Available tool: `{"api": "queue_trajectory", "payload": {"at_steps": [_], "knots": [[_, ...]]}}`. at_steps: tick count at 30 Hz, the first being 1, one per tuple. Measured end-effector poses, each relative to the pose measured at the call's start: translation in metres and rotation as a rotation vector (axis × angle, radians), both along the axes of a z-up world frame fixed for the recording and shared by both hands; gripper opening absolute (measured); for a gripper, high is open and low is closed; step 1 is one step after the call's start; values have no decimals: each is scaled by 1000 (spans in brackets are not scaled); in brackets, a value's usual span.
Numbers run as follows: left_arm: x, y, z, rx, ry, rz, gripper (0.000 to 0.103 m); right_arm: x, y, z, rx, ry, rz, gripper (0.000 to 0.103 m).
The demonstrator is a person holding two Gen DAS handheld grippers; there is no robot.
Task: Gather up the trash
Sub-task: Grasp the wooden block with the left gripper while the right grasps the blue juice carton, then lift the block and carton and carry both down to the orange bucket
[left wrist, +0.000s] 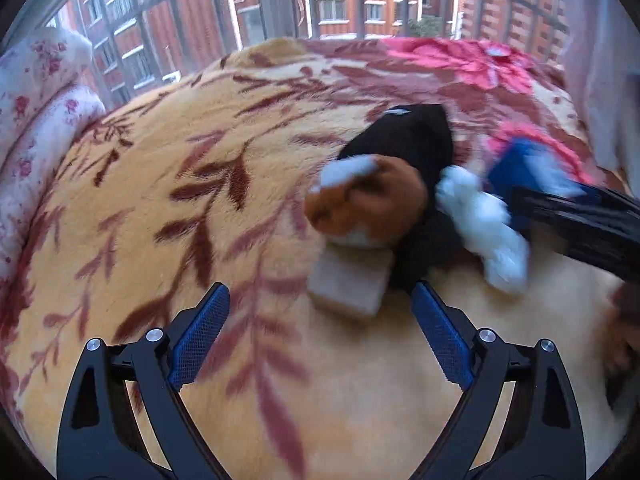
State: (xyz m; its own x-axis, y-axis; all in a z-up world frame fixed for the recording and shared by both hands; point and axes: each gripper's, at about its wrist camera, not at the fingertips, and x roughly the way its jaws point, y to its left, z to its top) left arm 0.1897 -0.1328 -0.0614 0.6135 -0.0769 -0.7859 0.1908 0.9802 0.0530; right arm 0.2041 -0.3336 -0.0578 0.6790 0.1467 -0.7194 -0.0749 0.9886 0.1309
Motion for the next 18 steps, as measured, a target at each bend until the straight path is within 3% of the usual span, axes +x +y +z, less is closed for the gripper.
{"api": "queue_trajectory", "payload": {"at_steps": [1, 3, 7, 11, 18], "knots": [[9, -1, -5, -12, 23, -15, 63, -9, -4, 6, 21, -18, -4, 72], [19, -5, -15, -27, 94, -44, 35, -28, -10, 16, 23, -49, -12, 72], [1, -5, -10, 8, 44, -43, 35, -62, -20, 35, 26, -97, -42, 72], [-32, 8, 11, -9, 4, -38, 35, -104, -24, 60, 45, -154, -65, 72], [-106, 23, 92, -55, -192, -107, 35, -169, -16, 111, 28, -247, -75, 72]]}}
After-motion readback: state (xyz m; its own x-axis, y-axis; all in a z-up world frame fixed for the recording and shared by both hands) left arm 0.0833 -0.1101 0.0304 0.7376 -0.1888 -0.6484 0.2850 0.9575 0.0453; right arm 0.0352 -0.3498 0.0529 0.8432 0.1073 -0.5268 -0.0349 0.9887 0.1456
